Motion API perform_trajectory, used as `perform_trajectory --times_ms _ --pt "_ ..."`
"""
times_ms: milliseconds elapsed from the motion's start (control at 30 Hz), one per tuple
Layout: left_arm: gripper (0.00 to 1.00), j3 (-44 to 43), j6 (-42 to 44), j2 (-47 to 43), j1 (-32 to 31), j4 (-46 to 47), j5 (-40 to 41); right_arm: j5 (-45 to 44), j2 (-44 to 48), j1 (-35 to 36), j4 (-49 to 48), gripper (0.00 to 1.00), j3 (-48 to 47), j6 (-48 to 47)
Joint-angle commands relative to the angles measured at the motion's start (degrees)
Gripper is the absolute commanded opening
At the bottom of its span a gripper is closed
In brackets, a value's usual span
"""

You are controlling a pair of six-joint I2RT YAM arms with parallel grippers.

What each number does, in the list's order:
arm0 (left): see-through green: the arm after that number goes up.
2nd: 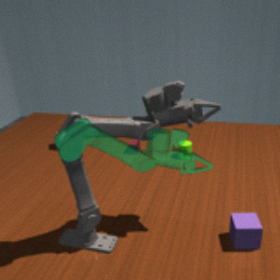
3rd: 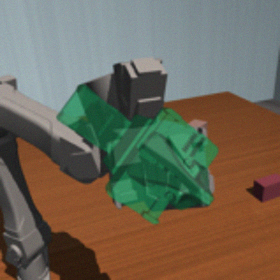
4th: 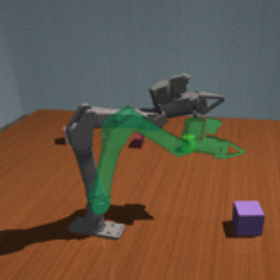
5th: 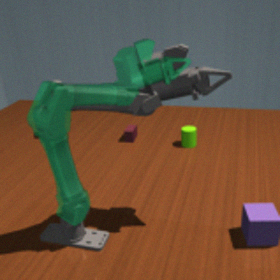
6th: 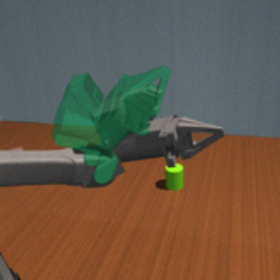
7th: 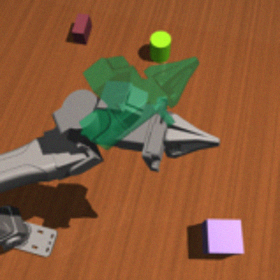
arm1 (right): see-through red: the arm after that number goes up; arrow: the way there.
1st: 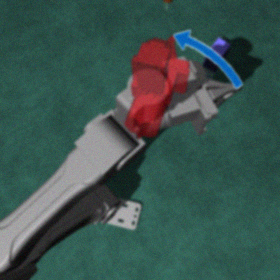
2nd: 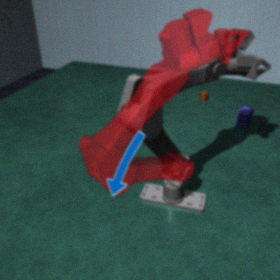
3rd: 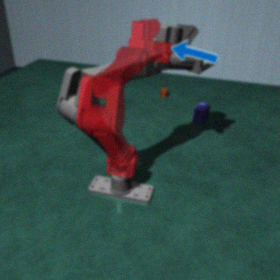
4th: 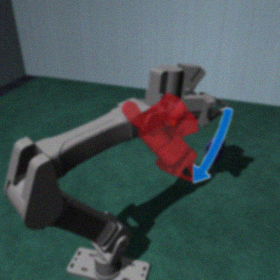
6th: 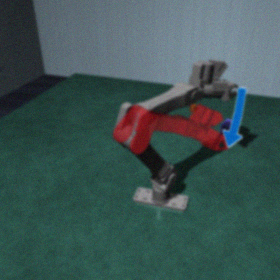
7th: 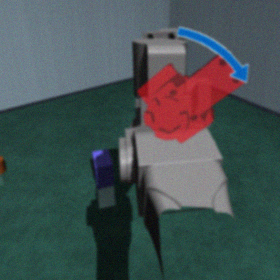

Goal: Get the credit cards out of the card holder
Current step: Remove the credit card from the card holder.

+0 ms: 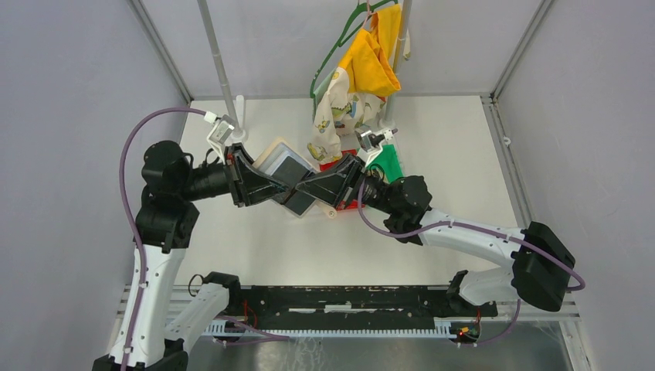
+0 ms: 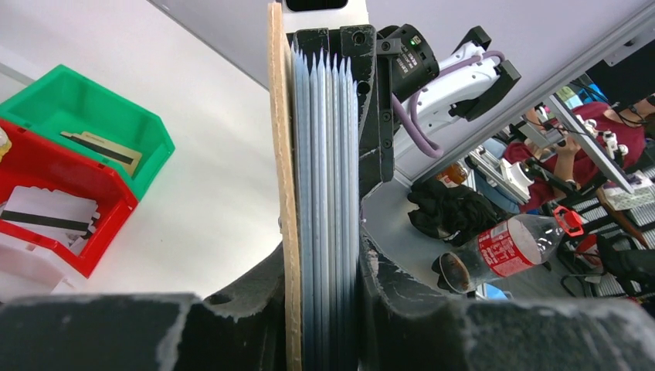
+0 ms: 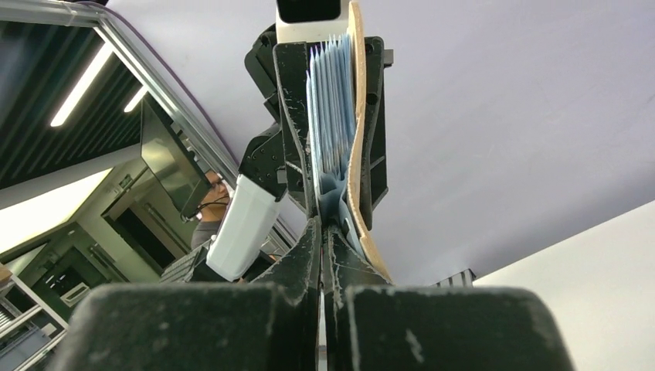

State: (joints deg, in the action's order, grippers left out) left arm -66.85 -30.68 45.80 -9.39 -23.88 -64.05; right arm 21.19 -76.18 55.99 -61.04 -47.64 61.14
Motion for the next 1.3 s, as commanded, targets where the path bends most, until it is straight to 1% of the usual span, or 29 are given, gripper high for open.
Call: perform_trajectory --times_ms 0,167,200,233,267,367,567,667,800,900,1033,1267 --pt "0.24 -3.16 -3.49 0.86 0.07 5.62 0.35 1.05 0.32 -0.09 -4.87 0.00 0.85 1.98" --pt "0.17 -2.05 -4.97 0.34 0.09 7.04 1.44 0.84 0.66 -0.12 -6.97 0.00 2.72 2.12" --pt "0.16 -1.61 -5.85 0.08 0.07 8.03 1.40 0.36 0.68 -0.10 -7.30 0.06 3.33 2.45" --pt "0.16 -1.07 -6.56 -0.20 0.08 8.83 1.27 -0.19 0.53 -0.09 -7.89 0.15 3.73 3.07" --pt "0.16 -0.74 -6.93 -0.43 0.05 9.00 1.22 -0.60 0.23 -0.11 -8.65 0.21 3.95 3.67" --pt "0.15 0.57 -7.80 -0.80 0.07 9.08 1.04 -0.44 -1.30 -0.09 -8.71 0.28 2.35 4.47" --pt "0.16 1.54 -8.07 -1.94 0.03 9.05 1.48 -0.75 -4.06 0.00 -11.90 0.35 0.43 6.00" --pt "0.16 1.11 -7.81 -2.10 0.06 8.09 1.23 -0.50 -4.55 0.00 -12.52 0.37 -0.22 6.36" --pt "0.16 0.78 -5.37 -1.82 0.05 6.55 0.70 -1.15 -3.45 0.16 -12.14 0.41 0.57 6.03" --pt "0.16 1.11 -4.29 -1.89 0.06 5.51 0.76 -2.10 -2.59 0.26 -11.87 0.42 1.01 5.42" --pt "0.16 1.25 -2.91 -2.52 0.06 5.51 0.88 -1.02 -3.99 0.26 -10.33 0.44 -1.51 5.24" --pt "0.17 2.17 -0.99 -3.28 0.08 3.76 0.53 -1.42 -4.91 0.26 -12.44 0.41 -0.97 6.09"
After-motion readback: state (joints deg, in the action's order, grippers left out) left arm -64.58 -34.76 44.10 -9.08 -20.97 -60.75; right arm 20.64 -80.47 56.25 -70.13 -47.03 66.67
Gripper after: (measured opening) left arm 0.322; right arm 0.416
